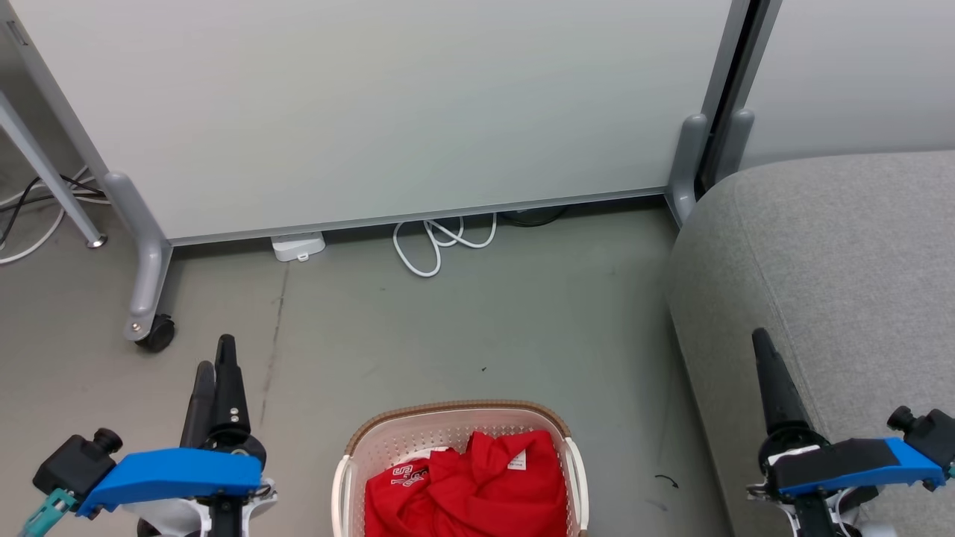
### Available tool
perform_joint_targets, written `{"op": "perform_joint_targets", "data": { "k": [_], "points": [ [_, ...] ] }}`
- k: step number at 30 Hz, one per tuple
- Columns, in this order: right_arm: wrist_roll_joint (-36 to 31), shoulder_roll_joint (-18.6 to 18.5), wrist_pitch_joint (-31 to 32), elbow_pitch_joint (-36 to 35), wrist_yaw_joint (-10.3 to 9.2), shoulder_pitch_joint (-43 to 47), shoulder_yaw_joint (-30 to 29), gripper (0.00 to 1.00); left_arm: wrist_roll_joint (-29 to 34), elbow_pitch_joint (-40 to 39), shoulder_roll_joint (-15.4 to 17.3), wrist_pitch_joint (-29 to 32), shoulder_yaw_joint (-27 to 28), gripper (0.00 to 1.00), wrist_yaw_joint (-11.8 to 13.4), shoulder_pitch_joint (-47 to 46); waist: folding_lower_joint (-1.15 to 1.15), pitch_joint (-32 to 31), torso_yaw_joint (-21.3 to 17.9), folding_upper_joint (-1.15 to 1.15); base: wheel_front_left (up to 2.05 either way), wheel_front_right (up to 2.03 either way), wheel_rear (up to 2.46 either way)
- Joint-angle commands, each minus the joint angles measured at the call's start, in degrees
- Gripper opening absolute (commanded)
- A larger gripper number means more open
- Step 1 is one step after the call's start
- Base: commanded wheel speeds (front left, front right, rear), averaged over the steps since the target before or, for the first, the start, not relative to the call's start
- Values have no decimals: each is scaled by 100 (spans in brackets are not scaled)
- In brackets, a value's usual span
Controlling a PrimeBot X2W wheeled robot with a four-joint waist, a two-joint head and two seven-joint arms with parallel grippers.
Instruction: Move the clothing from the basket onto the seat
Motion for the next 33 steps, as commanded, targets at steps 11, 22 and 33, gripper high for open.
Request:
{"op": "perform_joint_targets", "data": {
  "k": [11, 22, 33],
  "points": [
    [-1162, -40, -240, -66, 13, -175, 146, 100, 1335, -113, 53, -239, -239, 100, 113, -157, 0, 3, 31, 0, 0, 0, 0],
    [-2029, -46, -431, 2, 13, -189, 227, 100, 2311, 24, 78, -428, -484, 100, 176, -225, 0, 19, 73, 0, 0, 0, 0],
    [-2747, -52, -600, 35, 15, -215, 280, 100, 3016, 54, 125, -598, -643, 100, 239, -249, 0, 26, 110, 0, 0, 0, 0]
  ]
}}
